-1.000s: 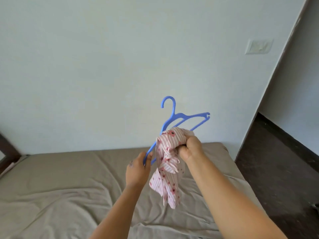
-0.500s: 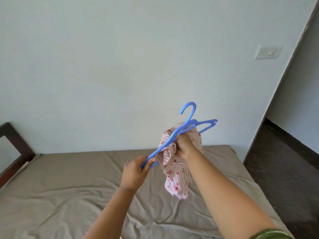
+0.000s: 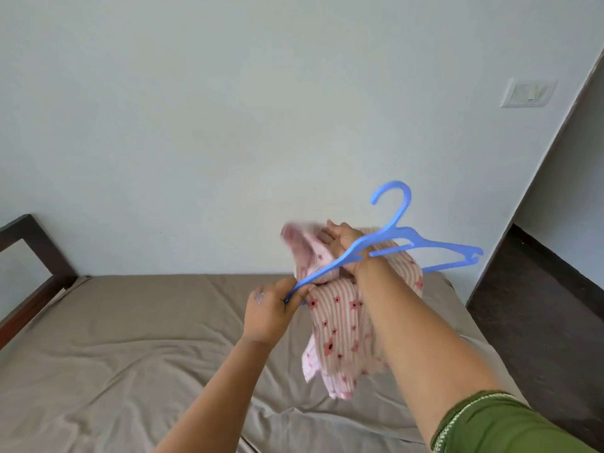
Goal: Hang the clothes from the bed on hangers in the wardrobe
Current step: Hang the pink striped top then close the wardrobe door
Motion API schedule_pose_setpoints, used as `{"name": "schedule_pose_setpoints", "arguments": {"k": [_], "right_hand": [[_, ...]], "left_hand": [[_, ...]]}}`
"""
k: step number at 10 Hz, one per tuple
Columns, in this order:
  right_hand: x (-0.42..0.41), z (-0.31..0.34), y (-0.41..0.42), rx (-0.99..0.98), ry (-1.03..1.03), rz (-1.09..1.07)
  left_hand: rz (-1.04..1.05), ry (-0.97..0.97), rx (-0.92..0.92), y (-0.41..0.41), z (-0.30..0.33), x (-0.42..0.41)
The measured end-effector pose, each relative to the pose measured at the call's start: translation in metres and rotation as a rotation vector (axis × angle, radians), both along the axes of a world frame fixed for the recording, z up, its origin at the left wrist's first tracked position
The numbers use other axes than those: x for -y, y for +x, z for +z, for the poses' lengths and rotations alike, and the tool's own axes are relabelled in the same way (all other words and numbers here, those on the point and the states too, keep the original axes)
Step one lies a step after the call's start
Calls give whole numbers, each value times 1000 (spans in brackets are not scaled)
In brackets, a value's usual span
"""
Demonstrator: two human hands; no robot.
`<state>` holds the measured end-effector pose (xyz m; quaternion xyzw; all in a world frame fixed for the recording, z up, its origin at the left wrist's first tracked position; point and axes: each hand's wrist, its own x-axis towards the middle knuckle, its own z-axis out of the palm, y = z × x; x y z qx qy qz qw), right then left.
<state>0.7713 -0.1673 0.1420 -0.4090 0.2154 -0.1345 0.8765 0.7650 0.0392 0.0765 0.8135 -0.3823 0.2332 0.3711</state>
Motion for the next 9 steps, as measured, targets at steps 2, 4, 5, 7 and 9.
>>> {"name": "schedule_pose_setpoints", "arguments": {"k": [2,4,5,7,9], "right_hand": [[12,-10,-34,-128,-323,117],[27,-24,-82,-117,-424,311],[29,-23,-90,-222,-605,326],[12,-53,-77,-614,-2029,139],[40,-81,-87,-387,-1055,-627]], "left_hand": [[46,-35,-215,14,-13,-5],[22,64,-136,6,-11,11],[54,83,-179,7,-13,16],[184,-18,-398,11,-20,18],[293,-3,-374,28,-3,1]]}}
